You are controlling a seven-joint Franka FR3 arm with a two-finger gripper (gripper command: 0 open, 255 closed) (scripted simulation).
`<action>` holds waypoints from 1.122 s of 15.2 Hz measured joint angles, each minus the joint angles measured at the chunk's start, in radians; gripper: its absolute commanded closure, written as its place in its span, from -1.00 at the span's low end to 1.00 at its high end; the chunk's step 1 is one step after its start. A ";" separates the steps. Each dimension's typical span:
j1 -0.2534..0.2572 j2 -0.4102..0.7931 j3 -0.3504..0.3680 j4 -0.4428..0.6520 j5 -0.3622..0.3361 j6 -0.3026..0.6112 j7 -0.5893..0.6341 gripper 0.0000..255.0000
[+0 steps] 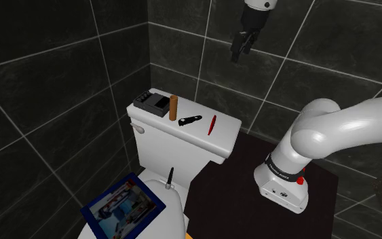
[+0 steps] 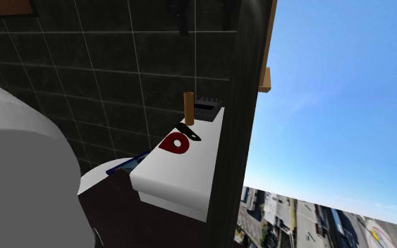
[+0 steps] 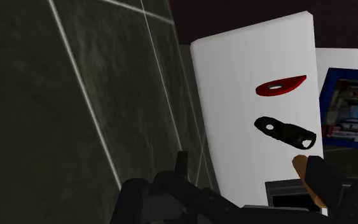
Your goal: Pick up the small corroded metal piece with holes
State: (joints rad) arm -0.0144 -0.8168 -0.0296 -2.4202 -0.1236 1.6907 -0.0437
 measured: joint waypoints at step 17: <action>0.283 0.402 -0.236 -0.103 0.112 0.414 -0.689 -1.00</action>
State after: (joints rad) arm 0.2688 -0.4148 -0.2657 -2.5235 -0.0119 2.1045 -0.7325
